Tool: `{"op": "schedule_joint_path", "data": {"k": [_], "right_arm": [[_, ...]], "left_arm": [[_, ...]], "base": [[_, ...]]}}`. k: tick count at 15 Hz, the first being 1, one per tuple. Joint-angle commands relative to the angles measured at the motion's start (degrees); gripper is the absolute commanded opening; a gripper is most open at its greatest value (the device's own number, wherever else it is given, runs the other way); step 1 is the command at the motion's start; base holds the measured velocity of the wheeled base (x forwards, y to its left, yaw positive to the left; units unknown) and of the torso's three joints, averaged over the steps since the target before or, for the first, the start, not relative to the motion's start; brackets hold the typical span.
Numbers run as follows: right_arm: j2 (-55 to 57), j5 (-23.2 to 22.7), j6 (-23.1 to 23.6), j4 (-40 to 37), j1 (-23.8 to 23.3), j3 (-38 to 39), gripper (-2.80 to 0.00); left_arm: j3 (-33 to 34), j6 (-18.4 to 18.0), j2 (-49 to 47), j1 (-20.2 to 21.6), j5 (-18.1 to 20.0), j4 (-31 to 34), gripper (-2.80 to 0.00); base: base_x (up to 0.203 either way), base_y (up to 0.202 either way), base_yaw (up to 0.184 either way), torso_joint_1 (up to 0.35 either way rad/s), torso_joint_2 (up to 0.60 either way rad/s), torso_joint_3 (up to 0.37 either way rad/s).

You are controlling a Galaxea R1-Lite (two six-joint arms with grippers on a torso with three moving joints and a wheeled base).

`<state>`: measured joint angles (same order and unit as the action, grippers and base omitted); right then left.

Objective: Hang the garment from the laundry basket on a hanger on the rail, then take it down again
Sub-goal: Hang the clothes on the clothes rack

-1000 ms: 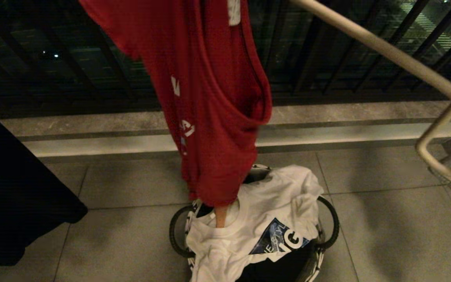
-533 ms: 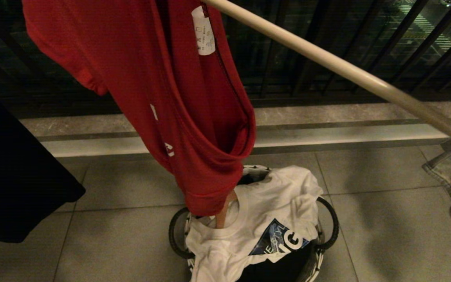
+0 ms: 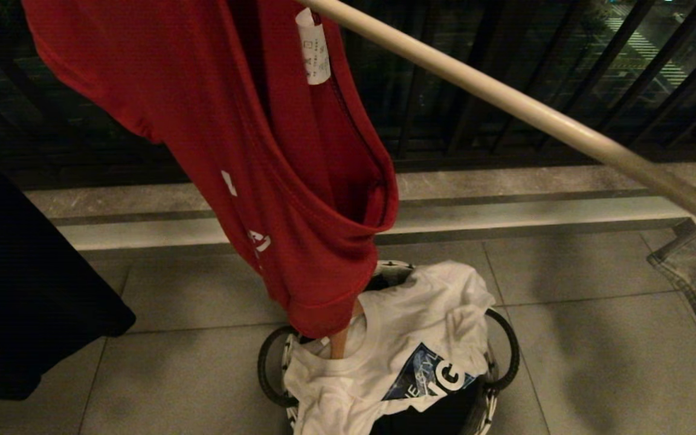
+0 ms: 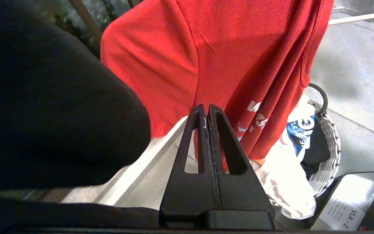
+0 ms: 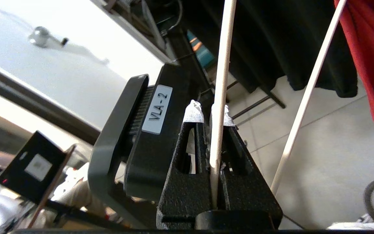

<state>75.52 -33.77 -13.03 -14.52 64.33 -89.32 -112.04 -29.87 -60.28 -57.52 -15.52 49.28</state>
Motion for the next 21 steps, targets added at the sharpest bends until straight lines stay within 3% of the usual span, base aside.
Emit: {"op": "schedule_joint_path", "data": {"k": [1,5,9,14,16,21], "right_arm": [[0.0,-1.4,-0.1,-0.3,0.2,0.2,-2.80],[-0.6,-3.1,0.0,-2.1,0.3,0.2,-2.80],[-4.3,-1.3,0.2,-2.1,0.1,3.2,-2.80],[-4.5,-0.9,0.2,-1.5,0.1,3.6,-2.80],[-4.6,1.3,0.6,-1.4,-0.3,3.5,-2.80],[-4.3,2.3,2.8,-0.8,-4.8,3.3,-2.80]], "left_arm": [[0.1,-0.2,0.6,-0.2,0.0,0.4,-2.80],[1.2,0.0,0.6,-0.2,0.1,0.0,-2.80],[2.3,0.1,0.5,-0.2,-0.2,-0.7,-2.80],[8.0,0.1,0.5,-0.1,-0.3,-7.7,-2.80],[10.4,0.2,0.5,-0.1,-0.3,-8.7,-2.80],[11.8,0.6,-0.4,-0.1,-0.3,-8.9,-2.80]], "base": [[0.000,0.000,0.000,0.000,0.00,0.000],[0.000,0.000,0.000,0.000,0.00,0.000],[0.000,0.000,0.000,0.000,0.00,0.000],[0.000,0.000,0.000,0.000,0.00,0.000],[0.000,0.000,0.000,0.000,0.00,0.000],[0.000,0.000,0.000,0.000,0.00,0.000]]}}
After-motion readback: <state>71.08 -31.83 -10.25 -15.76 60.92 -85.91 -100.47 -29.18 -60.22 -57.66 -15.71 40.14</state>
